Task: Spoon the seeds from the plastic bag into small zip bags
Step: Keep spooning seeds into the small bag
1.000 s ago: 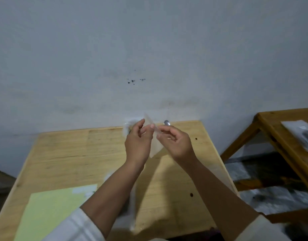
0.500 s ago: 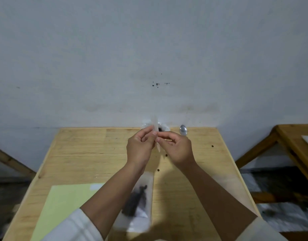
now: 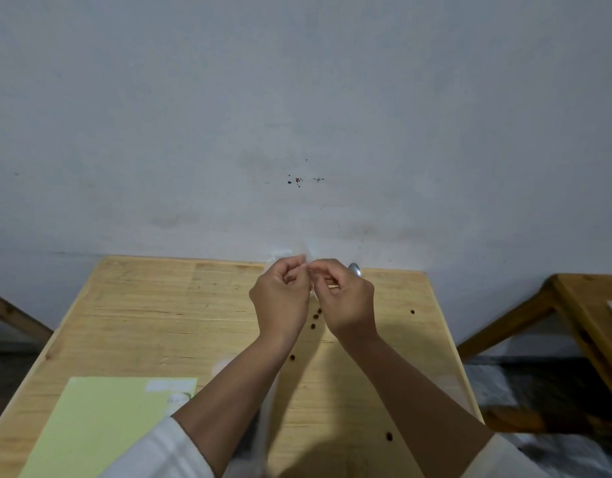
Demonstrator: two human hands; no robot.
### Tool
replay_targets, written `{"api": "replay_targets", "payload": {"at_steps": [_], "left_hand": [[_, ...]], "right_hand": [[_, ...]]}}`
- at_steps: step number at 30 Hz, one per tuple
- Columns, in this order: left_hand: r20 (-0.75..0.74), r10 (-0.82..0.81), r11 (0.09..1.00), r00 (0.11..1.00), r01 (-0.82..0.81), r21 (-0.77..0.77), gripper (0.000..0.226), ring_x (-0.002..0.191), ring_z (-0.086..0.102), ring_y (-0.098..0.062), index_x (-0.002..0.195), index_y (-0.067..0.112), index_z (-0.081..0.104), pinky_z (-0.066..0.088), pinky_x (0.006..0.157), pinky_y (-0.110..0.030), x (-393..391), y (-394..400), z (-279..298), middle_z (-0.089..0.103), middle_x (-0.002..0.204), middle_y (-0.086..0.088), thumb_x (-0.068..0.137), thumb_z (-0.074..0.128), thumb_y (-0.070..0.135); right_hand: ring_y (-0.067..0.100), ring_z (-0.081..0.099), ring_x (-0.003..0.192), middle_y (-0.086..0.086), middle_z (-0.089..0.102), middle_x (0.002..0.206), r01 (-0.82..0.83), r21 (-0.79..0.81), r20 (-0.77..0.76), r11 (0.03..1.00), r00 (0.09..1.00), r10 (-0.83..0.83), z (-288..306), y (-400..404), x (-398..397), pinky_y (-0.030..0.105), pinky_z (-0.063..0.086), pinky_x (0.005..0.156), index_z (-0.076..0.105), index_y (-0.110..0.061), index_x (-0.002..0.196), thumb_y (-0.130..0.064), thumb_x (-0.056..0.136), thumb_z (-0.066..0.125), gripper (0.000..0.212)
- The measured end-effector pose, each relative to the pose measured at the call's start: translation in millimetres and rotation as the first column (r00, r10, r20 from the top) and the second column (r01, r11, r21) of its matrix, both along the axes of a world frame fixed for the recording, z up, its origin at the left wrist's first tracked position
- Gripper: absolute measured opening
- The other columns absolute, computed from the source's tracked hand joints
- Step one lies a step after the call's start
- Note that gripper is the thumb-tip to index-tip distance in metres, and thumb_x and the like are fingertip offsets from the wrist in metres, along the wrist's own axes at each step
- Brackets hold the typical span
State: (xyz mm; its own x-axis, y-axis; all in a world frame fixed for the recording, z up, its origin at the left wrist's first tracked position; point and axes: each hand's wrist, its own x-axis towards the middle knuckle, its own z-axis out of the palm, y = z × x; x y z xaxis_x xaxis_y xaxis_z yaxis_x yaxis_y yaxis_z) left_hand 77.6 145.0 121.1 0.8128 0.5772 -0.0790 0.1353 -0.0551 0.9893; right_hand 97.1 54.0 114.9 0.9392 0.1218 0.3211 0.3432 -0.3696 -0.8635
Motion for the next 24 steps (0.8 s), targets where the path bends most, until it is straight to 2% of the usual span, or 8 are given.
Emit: {"api": "replay_targets", "payload": {"at_steps": [2, 5, 8, 13, 17, 21, 24], "left_hand": [[0.001, 0.005, 1.0, 1.0, -0.005, 0.004, 0.015, 0.073, 0.069, -0.006, 0.099, 0.02, 0.071, 0.053, 0.069, -0.016, 2, -4, -1, 0.07, 0.074, 0.008, 0.086, 0.063, 0.018], [0.001, -0.03, 0.997, 1.0, 0.03, 0.069, 0.017, 0.071, 0.064, 0.008, 0.102, 0.019, 0.07, 0.046, 0.064, -0.003, 5, -7, -3, 0.068, 0.078, 0.013, 0.086, 0.064, 0.015], [-0.013, -0.059, 0.988, 0.998, 0.061, 0.142, 0.018, 0.068, 0.059, 0.017, 0.103, 0.014, 0.069, 0.042, 0.061, 0.001, 8, -7, -4, 0.066, 0.076, 0.015, 0.086, 0.063, 0.011], [-0.04, -0.027, 0.961, 0.999, 0.037, 0.273, 0.014, 0.064, 0.057, 0.017, 0.098, 0.013, 0.07, 0.038, 0.059, 0.003, 11, -5, -6, 0.062, 0.071, 0.018, 0.086, 0.062, 0.013], [-0.035, 0.023, 0.937, 0.999, -0.01, 0.349, 0.018, 0.055, 0.055, 0.012, 0.091, 0.016, 0.072, 0.038, 0.058, 0.001, 10, 5, -6, 0.061, 0.064, 0.018, 0.085, 0.057, 0.007], [-0.034, -0.086, 0.942, 0.996, 0.092, 0.322, 0.014, 0.068, 0.061, 0.011, 0.096, 0.018, 0.072, 0.042, 0.064, 0.0, 12, 6, -10, 0.067, 0.073, 0.017, 0.084, 0.064, 0.014], [0.008, -0.261, 0.949, 0.965, 0.255, 0.185, 0.032, 0.09, 0.063, 0.009, 0.113, 0.021, 0.066, 0.048, 0.081, -0.007, 7, 11, -14, 0.07, 0.103, 0.009, 0.081, 0.072, 0.02]], "right_hand": [[-0.004, 0.065, 0.08, -0.018, 0.068, 0.081, 0.0, 0.01, -0.016, 1.0, 1.0, 0.0, -4, -3, 4, 0.011, 0.05, 0.072, 0.071, -0.014, 0.097, -0.003, 0.088, 0.06, 0.019], [-0.009, 0.063, 0.08, -0.02, 0.065, 0.08, 0.004, 0.004, -0.062, 1.0, 0.998, -0.004, -8, -7, 11, 0.011, 0.05, 0.077, 0.071, -0.013, 0.101, -0.004, 0.087, 0.061, 0.019], [-0.01, 0.062, 0.077, -0.015, 0.066, 0.076, -0.005, -0.016, -0.105, 1.0, 0.994, 0.003, -9, -10, 17, 0.008, 0.049, 0.074, 0.071, -0.011, 0.1, -0.004, 0.086, 0.062, 0.018], [-0.01, 0.06, 0.063, -0.017, 0.061, 0.066, 0.024, 0.04, -0.164, 0.999, 0.986, -0.017, -12, -12, 20, 0.003, 0.045, 0.062, 0.072, -0.01, 0.092, -0.006, 0.084, 0.067, 0.01], [-0.003, 0.06, 0.063, -0.001, 0.067, 0.071, 0.132, 0.032, -0.186, 0.991, 0.975, -0.124, -21, -23, 26, 0.004, 0.045, 0.062, 0.073, -0.014, 0.084, -0.003, 0.082, 0.065, 0.014], [-0.002, 0.061, 0.066, -0.007, 0.064, 0.07, 0.02, 0.043, -0.289, 0.999, 0.957, -0.007, -13, -22, 29, 0.007, 0.048, 0.067, 0.071, -0.011, 0.088, -0.004, 0.084, 0.063, 0.011], [0.0, 0.063, 0.068, 0.003, 0.068, 0.077, -0.008, 0.069, -0.308, 0.998, 0.951, 0.029, -9, -24, 30, 0.01, 0.05, 0.069, 0.07, -0.012, 0.089, -0.007, 0.084, 0.064, 0.009]]}}
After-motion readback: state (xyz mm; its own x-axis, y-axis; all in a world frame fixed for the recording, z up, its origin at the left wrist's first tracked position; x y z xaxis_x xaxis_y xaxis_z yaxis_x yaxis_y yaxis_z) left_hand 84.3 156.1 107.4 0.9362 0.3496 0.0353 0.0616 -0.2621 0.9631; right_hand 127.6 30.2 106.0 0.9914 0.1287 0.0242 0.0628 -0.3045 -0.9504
